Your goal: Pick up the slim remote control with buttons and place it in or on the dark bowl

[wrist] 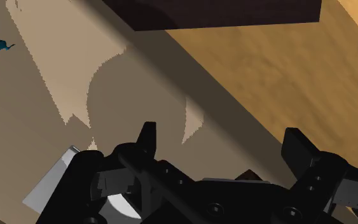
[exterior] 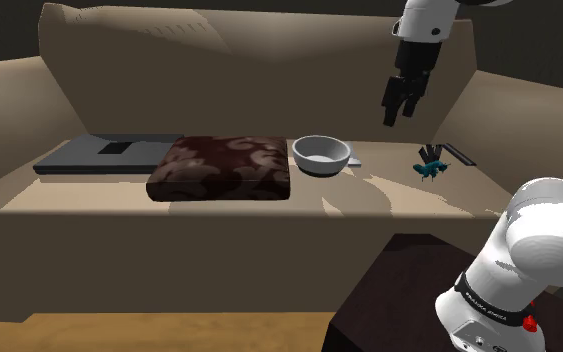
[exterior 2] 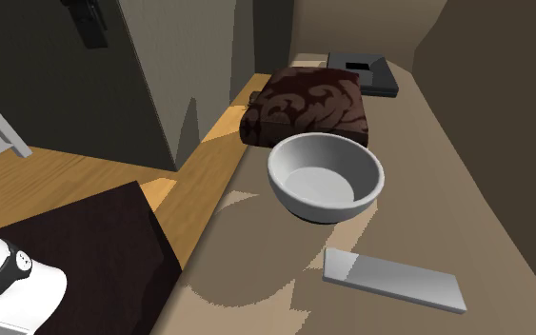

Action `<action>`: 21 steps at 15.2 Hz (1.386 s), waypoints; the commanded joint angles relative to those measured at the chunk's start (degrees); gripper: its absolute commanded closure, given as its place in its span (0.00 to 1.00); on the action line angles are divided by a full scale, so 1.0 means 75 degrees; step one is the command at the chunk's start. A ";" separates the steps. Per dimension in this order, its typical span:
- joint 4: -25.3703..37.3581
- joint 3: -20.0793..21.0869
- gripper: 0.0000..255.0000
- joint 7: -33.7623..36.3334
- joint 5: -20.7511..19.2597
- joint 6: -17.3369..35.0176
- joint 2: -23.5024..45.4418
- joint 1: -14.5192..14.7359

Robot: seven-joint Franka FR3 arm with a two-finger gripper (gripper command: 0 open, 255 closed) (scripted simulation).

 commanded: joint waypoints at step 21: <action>0.1078 -0.1418 0.00 -0.0123 -0.0212 0.3562 0.4574 -0.0915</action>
